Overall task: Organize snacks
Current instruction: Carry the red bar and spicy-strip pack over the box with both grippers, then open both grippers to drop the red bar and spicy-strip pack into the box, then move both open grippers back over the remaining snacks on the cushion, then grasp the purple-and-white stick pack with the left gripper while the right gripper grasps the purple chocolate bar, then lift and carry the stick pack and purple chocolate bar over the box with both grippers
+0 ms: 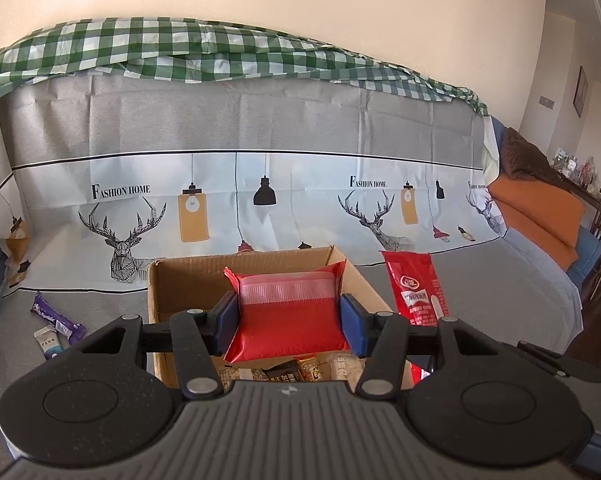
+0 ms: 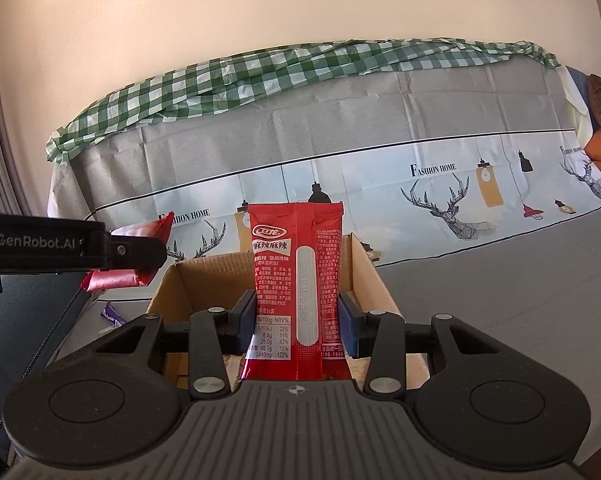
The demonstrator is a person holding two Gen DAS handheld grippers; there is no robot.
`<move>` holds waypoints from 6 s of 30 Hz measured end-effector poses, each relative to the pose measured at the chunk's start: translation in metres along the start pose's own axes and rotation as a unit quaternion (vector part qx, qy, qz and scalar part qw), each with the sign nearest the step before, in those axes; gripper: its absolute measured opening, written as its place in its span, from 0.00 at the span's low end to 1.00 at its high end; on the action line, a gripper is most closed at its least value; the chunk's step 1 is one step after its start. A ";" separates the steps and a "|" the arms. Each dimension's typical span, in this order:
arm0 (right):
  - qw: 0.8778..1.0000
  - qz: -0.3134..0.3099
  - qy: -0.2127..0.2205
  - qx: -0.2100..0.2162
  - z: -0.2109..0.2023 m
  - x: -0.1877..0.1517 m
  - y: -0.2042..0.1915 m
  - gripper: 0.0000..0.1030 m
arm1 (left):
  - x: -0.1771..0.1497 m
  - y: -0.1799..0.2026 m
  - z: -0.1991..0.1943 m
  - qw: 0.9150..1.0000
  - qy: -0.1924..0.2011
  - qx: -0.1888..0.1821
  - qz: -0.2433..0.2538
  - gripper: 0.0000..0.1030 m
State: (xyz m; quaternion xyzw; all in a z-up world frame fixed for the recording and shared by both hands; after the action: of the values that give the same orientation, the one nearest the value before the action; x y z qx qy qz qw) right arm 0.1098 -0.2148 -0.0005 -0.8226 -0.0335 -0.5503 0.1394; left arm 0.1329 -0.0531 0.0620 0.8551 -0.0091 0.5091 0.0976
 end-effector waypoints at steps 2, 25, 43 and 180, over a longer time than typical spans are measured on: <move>1.000 0.000 0.000 0.000 0.000 0.000 0.001 0.43 | 0.001 0.000 0.000 1.000 0.001 -0.001 -0.001 0.57; 1.000 -0.005 -0.011 -0.012 0.005 -0.004 -0.003 0.56 | 0.000 -0.015 -0.021 1.000 0.013 0.008 -0.025 0.74; 0.998 -0.055 -0.020 -0.026 0.008 -0.009 -0.030 0.53 | -0.041 -0.122 -0.046 0.997 -0.003 0.049 -0.067 0.43; 0.993 -0.020 -0.070 0.094 0.013 -0.002 -0.035 0.18 | -0.100 -0.218 -0.054 0.977 0.001 0.101 -0.190 0.19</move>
State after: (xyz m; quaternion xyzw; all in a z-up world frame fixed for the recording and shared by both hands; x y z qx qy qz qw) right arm 0.1137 -0.1773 0.0001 -0.8415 -0.1110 -0.4884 0.2024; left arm 0.0630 0.1620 -0.0347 0.8463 0.2054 0.4800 0.1061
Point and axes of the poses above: each gripper's, at about its wrist camera, not at the fingertips, and z roughly the way its jaws point, y to its right, x to its top, the point moved 6 cm from there along z, roughly the way its jaws point, and after that the axes turned 4 degrees about y, right-handed, at the moved point
